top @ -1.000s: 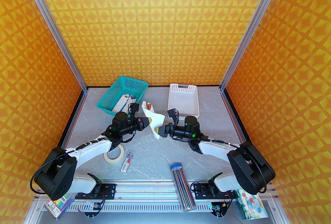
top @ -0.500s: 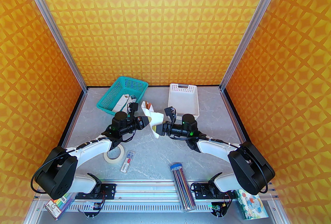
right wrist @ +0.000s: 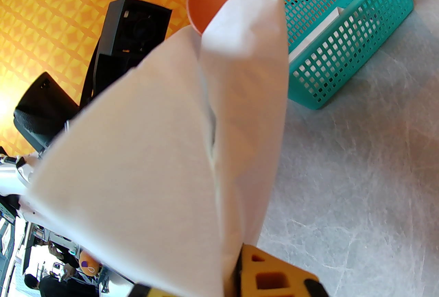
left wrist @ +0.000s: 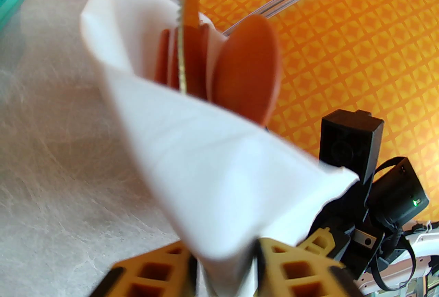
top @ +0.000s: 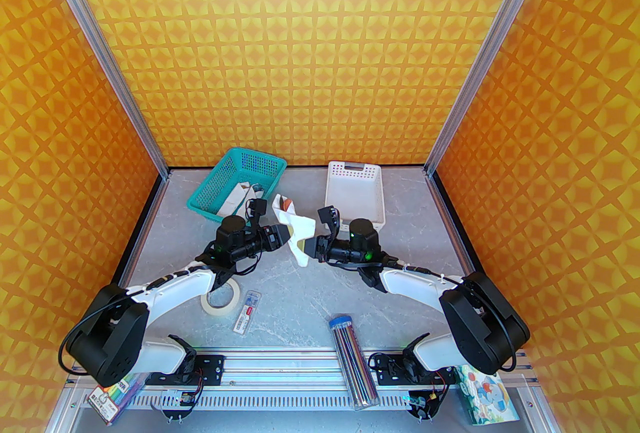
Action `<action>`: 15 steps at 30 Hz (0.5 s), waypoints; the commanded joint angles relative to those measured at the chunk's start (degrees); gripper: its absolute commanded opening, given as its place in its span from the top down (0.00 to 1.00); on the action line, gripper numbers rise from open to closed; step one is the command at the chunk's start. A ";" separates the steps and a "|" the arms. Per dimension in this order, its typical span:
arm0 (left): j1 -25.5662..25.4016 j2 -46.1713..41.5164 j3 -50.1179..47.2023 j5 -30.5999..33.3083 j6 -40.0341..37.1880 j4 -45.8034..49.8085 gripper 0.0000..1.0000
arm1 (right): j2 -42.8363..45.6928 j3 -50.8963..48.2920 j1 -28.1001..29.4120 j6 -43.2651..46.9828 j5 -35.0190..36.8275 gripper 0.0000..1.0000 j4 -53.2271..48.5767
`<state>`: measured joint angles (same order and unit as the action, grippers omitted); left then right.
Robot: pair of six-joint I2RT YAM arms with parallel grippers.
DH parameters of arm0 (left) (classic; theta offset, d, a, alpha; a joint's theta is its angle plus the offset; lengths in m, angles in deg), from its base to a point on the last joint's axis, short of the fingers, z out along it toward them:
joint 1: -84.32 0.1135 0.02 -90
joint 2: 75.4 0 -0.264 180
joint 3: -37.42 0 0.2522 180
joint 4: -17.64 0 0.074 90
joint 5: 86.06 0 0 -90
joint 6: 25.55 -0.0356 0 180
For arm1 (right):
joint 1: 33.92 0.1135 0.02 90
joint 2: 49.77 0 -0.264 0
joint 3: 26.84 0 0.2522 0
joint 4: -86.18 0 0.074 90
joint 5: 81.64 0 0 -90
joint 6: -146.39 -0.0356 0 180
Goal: Place the utensils on the paper napkin and roll it up
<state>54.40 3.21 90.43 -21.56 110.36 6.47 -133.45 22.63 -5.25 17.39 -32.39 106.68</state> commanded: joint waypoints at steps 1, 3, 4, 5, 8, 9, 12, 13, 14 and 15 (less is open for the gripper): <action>2.83 -4.00 -1.85 -2.50 -0.50 0.89 0.48 | 1.33 -1.95 -2.40 -3.32 -2.10 0.89 6.28; 4.95 -6.03 -3.87 -5.00 0.41 -2.02 0.37 | 2.11 -2.79 -3.76 -4.20 -3.04 0.89 7.49; 6.08 -7.08 -4.93 -6.85 0.95 -4.15 0.32 | 2.57 -3.08 -4.32 -4.69 -3.46 0.89 8.32; 6.91 -7.78 -5.61 -8.24 1.47 -5.59 0.30 | 2.85 -3.31 -4.68 -5.27 -3.96 0.89 9.25; 8.29 -9.59 -6.33 -11.86 2.24 -8.65 0.23 | 3.49 -3.34 -5.09 -7.46 -4.83 0.89 12.77; 8.37 -9.86 -6.16 -13.02 2.53 -9.70 0.22 | 3.56 -3.27 -5.08 -8.50 -5.18 0.89 14.61; 8.30 -9.41 -6.11 -16.09 5.57 -17.18 0.21 | 3.54 -3.05 -5.11 -13.12 -5.96 0.89 21.89; 8.31 -9.04 -6.20 -16.65 6.91 -20.23 0.21 | 3.53 -2.84 -5.11 -14.89 -6.13 0.89 24.34; 8.22 -8.51 -6.22 -17.03 8.25 -23.25 0.21 | 3.45 -2.75 -5.02 -16.54 -6.18 0.89 26.79; 8.27 -7.71 -6.21 -17.44 9.92 -26.99 0.21 | 3.31 -2.41 -5.02 -18.54 -6.28 0.89 29.20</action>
<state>62.58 -5.45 84.59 -34.73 115.80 -8.48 -131.18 19.57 -10.32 5.21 -36.87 124.38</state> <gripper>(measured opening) 0.791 0.111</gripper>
